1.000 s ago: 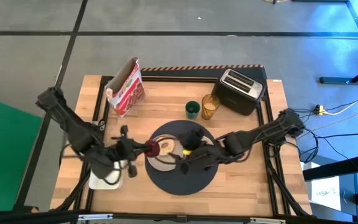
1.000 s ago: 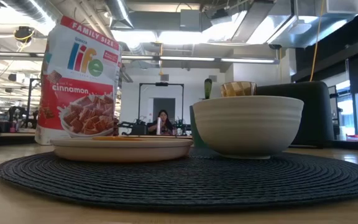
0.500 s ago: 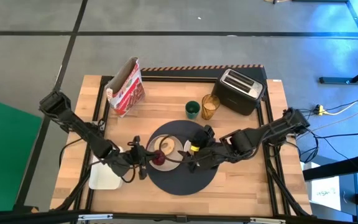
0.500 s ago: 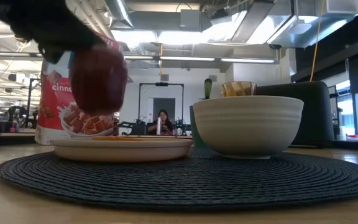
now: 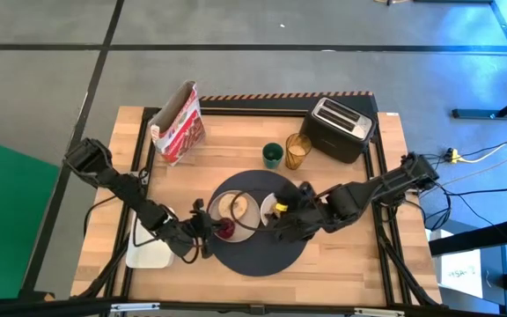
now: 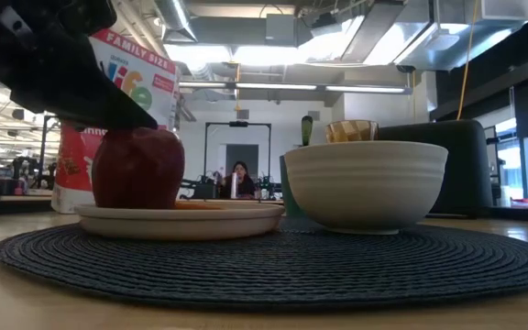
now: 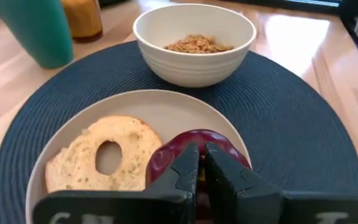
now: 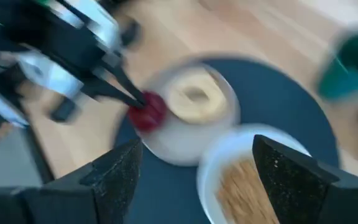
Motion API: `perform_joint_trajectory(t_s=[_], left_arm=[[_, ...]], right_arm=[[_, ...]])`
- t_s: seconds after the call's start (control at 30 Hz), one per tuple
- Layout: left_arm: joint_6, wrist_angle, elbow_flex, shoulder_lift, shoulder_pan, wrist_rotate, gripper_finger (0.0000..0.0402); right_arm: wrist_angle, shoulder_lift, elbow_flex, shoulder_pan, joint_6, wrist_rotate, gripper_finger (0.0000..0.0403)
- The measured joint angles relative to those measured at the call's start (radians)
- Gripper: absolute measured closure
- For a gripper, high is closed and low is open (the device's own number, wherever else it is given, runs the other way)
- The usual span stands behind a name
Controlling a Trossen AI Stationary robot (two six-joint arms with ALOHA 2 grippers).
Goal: Arrange a breakfast setting
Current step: Put the red apple on the light brown plate, then put the yellow cup on the black mat
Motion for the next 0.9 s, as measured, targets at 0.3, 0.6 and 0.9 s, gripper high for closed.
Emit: perform_joint_trajectory(t_s=[0.3, 0.6, 0.9], left_arm=[[-0.027, -0.004, -0.001, -0.065, 0.005, 0.028, 0.0306], [0.011, -0.007, -0.001, -0.251, 0.014, 0.067, 0.0193], [0.245, -0.005, 0.0, -0.52, 0.098, 0.033, 0.0174]], right_arm=[[-0.344, -0.011, 0.0, -0.007, 0.173, -0.059, 0.011], [-0.457, -0.055, 0.0, -0.16, -0.06, -0.1, 0.011], [-0.407, -0.067, 0.0, -0.469, -0.519, -0.23, 0.011]])
